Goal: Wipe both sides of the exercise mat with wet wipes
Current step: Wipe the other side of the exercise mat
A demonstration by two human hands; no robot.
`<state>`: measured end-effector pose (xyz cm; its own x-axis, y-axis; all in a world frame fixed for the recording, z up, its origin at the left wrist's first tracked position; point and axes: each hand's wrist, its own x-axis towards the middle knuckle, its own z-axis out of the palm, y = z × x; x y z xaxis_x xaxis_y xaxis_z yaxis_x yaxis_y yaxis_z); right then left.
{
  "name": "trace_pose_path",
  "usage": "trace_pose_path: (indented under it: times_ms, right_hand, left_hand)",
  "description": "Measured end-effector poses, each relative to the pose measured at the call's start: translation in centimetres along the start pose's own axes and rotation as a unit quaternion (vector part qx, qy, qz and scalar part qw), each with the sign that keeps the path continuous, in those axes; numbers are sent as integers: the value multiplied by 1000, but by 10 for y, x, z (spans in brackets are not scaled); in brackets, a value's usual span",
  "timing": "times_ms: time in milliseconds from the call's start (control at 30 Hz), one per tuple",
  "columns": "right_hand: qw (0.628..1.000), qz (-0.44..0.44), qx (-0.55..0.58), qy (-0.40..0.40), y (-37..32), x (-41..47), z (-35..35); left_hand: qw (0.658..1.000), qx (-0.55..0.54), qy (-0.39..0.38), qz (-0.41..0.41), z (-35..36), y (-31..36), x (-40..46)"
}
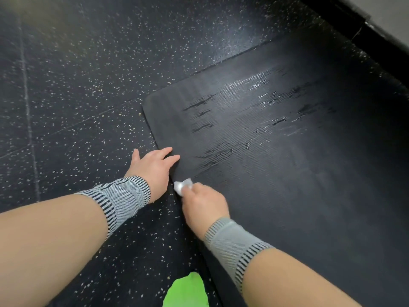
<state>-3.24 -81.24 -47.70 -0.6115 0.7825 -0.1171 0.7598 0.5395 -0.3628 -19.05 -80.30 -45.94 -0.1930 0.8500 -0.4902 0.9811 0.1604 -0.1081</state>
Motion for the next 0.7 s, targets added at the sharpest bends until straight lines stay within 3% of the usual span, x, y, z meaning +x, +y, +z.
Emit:
trace_pose_path:
  times_ms: [100, 233, 333, 533, 600, 700]
  right_hand:
    - [997, -53, -30, -37, 1, 9, -1]
    - [996, 67, -50, 40, 55, 17, -17]
    - [992, 117, -36, 40, 58, 17, -16]
    - [997, -61, 0, -56, -15, 28, 8]
    - [998, -28, -23, -42, 2, 38, -1]
    - [993, 115, -37, 10, 47, 50, -18]
  left_hand:
    - [1000, -2, 6, -1, 2, -4, 0]
    - [1000, -9, 9, -2, 7, -10, -2]
    - [1000, -11, 10, -1, 8, -12, -3]
    - [1000, -14, 21, -8, 3, -11, -1]
    - [1000, -19, 19, -9, 3, -12, -2]
    - [1000, -22, 14, -8, 4, -14, -3]
